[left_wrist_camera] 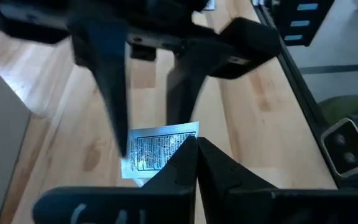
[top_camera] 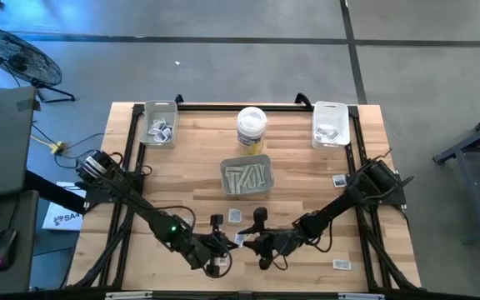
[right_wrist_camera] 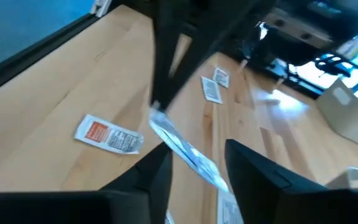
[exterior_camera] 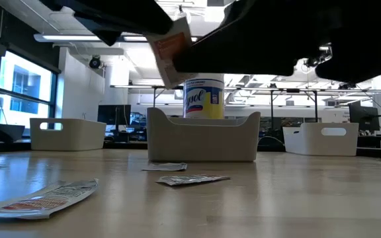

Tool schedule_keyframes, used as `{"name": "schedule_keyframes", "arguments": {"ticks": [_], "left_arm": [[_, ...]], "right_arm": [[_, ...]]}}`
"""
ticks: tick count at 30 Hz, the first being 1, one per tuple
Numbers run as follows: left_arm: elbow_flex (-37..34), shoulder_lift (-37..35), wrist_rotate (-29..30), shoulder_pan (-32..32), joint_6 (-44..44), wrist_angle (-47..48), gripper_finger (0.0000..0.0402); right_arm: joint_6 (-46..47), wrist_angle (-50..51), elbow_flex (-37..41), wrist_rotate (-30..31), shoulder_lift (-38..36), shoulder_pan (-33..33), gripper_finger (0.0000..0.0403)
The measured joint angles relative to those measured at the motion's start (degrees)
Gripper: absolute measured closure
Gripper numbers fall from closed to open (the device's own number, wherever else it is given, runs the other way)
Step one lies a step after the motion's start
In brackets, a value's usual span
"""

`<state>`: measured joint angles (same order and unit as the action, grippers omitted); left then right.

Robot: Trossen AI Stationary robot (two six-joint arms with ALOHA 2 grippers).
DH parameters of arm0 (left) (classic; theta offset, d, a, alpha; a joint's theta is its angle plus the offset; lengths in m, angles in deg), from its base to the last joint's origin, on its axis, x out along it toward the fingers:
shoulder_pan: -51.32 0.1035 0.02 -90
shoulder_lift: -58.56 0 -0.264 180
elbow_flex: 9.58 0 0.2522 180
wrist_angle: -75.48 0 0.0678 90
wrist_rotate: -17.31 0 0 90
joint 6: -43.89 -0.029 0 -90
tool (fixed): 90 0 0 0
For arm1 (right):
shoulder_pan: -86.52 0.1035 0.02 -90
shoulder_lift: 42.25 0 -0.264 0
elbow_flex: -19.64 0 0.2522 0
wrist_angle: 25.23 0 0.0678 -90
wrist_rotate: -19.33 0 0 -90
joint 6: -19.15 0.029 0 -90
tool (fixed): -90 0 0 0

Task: Pick & Place First Aid Supplies
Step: Put the ointment pack into the white bin

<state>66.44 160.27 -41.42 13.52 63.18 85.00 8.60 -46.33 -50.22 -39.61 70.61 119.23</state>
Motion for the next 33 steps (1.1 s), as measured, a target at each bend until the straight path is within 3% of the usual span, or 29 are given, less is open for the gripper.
{"name": "schedule_keyframes", "arguments": {"ticks": [4,10,16,18,22,26,30,33], "left_arm": [[0.0,0.0,0.1,1.6,0.0,-0.3,0.0401],[0.0,-0.3,2.5,2.2,-0.8,1.2,0.0394],[0.0,-2.8,3.6,2.2,-0.7,6.8,0.0340],[0.0,-4.6,4.5,2.2,0.8,9.3,0.0310],[0.0,-9.8,4.9,2.1,5.1,19.2,0.0251],[0.0,-13.5,6.6,2.1,10.4,28.4,0.0213],[0.0,-14.0,10.3,2.2,11.4,31.9,0.0203],[0.0,-13.9,13.8,2.2,11.0,32.5,0.0202]], "right_arm": [[1.6,1.1,0.0,-3.9,0.0,-1.8,0.0315],[3.1,3.0,0.0,-4.6,0.0,-2.1,0.0394],[4.7,3.0,0.0,-4.2,0.0,-2.0,0.0394],[4.7,5.9,0.0,-1.0,-1.2,-1.9,0.0400],[8.1,22.1,0.0,12.5,-9.9,0.0,0.0397],[19.9,47.7,-0.1,23.0,-21.6,0.8,0.0401],[37.4,73.0,-0.1,27.2,-33.1,-2.9,0.0399],[48.6,88.2,0.0,24.8,-39.4,-9.8,0.0401]]}}
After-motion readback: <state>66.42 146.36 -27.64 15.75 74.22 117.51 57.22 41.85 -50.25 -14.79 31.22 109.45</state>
